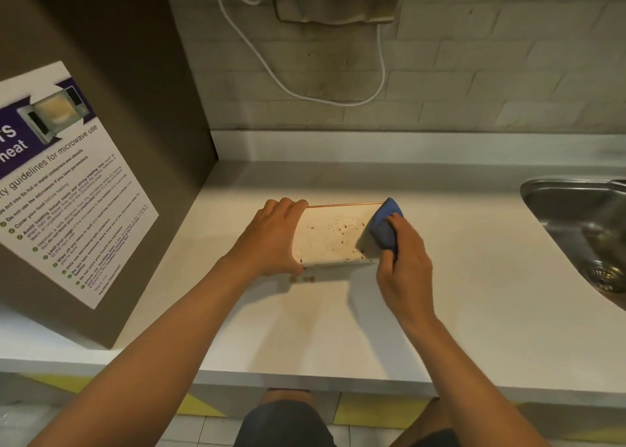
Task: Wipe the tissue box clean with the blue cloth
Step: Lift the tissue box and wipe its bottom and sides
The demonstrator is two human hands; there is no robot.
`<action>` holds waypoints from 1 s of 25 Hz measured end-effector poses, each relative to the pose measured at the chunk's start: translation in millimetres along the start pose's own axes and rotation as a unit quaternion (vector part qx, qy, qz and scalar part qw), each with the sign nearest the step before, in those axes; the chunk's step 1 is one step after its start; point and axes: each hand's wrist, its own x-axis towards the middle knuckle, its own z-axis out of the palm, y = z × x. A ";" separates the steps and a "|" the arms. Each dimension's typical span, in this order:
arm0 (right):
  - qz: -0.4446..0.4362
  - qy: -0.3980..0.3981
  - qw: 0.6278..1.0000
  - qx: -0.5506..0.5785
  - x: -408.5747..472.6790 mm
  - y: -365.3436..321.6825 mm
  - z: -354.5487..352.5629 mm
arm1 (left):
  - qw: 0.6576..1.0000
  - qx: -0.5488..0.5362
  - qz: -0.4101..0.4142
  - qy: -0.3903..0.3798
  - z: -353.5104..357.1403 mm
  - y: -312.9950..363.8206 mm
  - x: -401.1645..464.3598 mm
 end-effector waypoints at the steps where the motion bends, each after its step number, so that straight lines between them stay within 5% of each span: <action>1: -0.006 -0.013 1.000 -0.011 -6.9 4.4 5.6 | 1.000 -0.001 0.000 0.001 -0.4 0.4 -0.4; 8: -0.052 -0.079 0.987 -0.128 2.0 9.6 9.4 | 0.997 -0.073 -0.023 -0.009 2.8 -0.6 -1.5; 20: -0.063 -0.043 0.982 -0.175 -3.8 -0.5 1.2 | 0.997 -0.069 -0.021 0.003 4.6 1.3 -3.6; 25: -0.072 -0.091 0.966 -0.229 4.7 -14.0 10.2 | 0.998 -0.060 -0.033 0.006 5.5 2.8 -2.2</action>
